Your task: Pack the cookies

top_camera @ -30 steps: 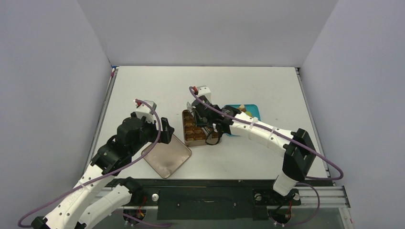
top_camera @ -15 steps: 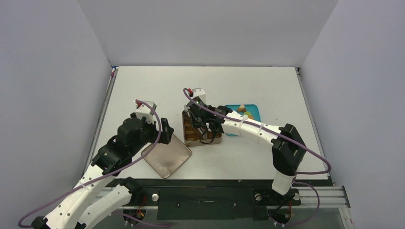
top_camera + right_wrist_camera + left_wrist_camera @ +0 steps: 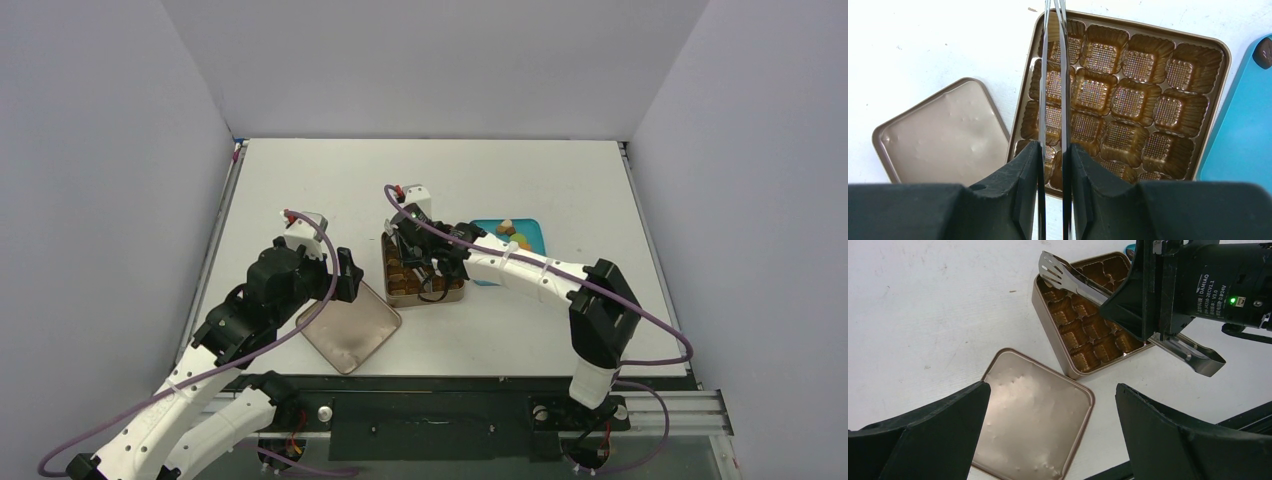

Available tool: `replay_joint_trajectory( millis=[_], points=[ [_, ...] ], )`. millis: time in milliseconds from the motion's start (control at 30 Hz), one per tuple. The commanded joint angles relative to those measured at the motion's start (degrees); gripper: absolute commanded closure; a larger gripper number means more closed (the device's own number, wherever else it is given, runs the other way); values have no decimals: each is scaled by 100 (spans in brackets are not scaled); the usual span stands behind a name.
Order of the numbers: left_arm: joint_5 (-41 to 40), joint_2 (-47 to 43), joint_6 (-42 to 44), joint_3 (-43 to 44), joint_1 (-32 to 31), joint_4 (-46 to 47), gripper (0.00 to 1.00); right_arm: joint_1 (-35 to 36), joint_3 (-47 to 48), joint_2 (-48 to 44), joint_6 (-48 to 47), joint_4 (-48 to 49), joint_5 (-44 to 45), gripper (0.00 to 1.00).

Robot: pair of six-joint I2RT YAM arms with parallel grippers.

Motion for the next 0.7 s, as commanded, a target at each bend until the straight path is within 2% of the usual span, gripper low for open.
replay_joint_trajectory(
  millis=[0,467,667],
  points=[
    [-82,-2,55,33,42,155,3,49,-47,-135,88,238,107,76],
    [-56,51,63,30,59,156,3,49,-78,-186,95,203,218,66],
    [-46,70,64,33,62,155,3,49,-83,-310,75,101,329,66]
  ],
)
